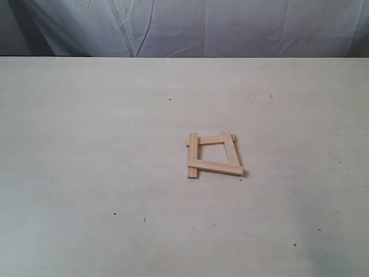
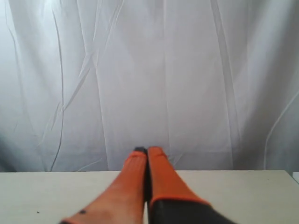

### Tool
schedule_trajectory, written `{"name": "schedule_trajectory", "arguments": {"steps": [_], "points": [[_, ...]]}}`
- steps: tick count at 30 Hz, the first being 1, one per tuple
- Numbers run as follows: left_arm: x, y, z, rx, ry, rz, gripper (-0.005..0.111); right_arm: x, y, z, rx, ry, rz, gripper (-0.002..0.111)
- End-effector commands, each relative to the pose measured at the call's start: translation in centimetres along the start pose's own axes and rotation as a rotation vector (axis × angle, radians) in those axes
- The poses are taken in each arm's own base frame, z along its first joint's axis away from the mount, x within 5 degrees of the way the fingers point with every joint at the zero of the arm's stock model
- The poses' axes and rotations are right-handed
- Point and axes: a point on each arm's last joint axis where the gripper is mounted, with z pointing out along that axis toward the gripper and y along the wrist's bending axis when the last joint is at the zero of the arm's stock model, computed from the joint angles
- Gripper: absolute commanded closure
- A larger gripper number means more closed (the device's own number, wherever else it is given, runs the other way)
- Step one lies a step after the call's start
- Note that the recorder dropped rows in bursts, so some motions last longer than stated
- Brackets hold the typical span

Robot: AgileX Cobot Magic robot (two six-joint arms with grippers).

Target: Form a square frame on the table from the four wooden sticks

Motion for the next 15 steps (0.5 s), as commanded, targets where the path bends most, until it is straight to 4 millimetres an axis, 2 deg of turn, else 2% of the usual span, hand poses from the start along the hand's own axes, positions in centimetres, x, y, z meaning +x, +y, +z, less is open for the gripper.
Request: {"name": "schedule_trajectory", "arguments": {"steps": [1,5,8,13,15], "points": [[1.7,0.1,-0.3,0.002,-0.070,0.003,0.107,2.4,-0.5,0.9,0.026,-0.013,0.007,0.108],[4.8,0.2,-0.1,0.008,-0.131,0.003,0.107,5.9,-0.8,1.4,0.034,0.075,0.012,0.108],[8.0,0.4,0.6,0.004,-0.048,0.004,0.107,7.8,-0.9,1.5,0.037,0.125,0.015,0.108],[13.0,0.7,1.1,-0.005,0.115,0.004,0.107,9.4,-1.1,1.6,0.039,0.183,0.018,0.108],[13.7,0.7,1.1,-0.007,0.148,0.004,0.107,9.4,-1.0,1.5,0.039,0.188,0.018,0.108]]}}
